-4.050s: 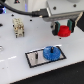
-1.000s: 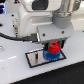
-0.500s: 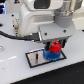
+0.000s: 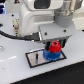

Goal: Insert the blue gear onto the right peg, followed by the red gear

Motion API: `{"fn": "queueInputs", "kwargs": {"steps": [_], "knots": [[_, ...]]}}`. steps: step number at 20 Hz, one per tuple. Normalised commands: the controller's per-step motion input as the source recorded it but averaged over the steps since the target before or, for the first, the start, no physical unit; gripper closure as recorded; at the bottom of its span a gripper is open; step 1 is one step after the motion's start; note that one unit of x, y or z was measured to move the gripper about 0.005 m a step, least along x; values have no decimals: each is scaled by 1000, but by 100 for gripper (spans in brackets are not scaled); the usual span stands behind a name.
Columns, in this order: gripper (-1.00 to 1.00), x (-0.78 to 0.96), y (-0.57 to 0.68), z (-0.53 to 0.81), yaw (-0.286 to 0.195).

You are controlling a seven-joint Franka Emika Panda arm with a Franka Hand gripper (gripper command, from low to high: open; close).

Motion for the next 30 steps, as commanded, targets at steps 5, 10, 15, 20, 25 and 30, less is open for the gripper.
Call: {"fn": "queueInputs", "kwargs": {"steps": [5,10,15,20,25,30], "knots": [[100,-5,0,269,0],[100,46,-93,100,0],[100,111,-146,-145,0],[100,148,-103,-227,0],[100,151,-114,-283,0],[100,141,-75,-286,0]]}}
